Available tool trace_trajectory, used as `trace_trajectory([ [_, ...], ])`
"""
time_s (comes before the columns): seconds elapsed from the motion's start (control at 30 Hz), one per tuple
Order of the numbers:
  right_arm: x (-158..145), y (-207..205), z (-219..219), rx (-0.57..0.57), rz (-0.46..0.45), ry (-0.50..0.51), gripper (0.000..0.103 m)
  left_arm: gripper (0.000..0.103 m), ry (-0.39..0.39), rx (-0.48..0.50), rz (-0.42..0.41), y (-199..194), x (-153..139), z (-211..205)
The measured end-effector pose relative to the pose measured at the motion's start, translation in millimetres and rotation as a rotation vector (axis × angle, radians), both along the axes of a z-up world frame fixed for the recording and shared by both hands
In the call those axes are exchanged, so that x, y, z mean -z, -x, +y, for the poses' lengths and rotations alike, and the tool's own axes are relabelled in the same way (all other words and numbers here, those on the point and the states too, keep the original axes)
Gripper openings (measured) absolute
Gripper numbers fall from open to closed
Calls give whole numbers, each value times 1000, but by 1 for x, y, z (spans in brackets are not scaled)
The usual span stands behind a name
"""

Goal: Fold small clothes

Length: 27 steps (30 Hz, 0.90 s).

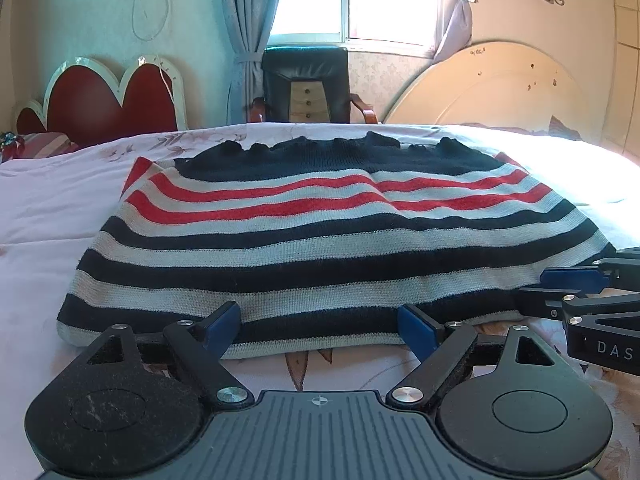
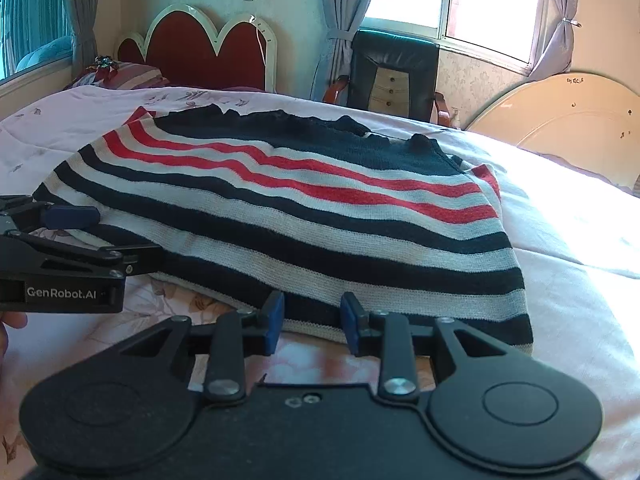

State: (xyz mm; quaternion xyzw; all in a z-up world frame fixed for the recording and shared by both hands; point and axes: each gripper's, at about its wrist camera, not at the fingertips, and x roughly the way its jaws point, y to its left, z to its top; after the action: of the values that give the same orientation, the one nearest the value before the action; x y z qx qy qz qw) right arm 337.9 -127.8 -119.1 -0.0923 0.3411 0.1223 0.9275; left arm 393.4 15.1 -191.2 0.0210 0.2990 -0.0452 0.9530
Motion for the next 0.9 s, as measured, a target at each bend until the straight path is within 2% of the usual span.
trace_trajectory([
  [0.1,-6,-2,-1,-5,25,12,32,85,5,-62,-34,4,-7,24],
  [0.17,-18,0,-5,-2,-7,16,33,85,12,-112,-29,3,-7,46],
  [0.23,-24,-2,-16,42,-53,26,33,85,14,-148,-3,0,0,70],
  [0.3,-20,-12,-33,112,-20,15,33,85,49,-139,12,1,6,86],
  [0.37,-6,-21,-54,177,48,-9,33,85,67,-122,9,2,10,91],
  [0.43,-2,-19,-65,177,37,-82,33,85,53,-128,11,-1,11,87],
  [0.57,-1,-19,-57,173,29,-31,35,86,66,-143,17,-4,12,85],
  [0.67,-4,-20,-59,177,50,-43,35,86,102,-156,44,3,3,92],
  [0.7,-10,-19,-60,181,65,-50,35,86,111,-167,46,7,0,95],
  [0.73,-17,-15,-63,173,62,-70,29,86,116,-191,44,13,-2,100],
  [0.77,-24,-9,-66,154,46,-97,21,86,134,-218,40,19,-2,106],
  [0.8,-29,-4,-69,140,36,-116,19,86,172,-235,43,25,0,113],
  [0.9,-42,4,-76,121,38,-178,9,85,372,-252,68,31,15,133],
])
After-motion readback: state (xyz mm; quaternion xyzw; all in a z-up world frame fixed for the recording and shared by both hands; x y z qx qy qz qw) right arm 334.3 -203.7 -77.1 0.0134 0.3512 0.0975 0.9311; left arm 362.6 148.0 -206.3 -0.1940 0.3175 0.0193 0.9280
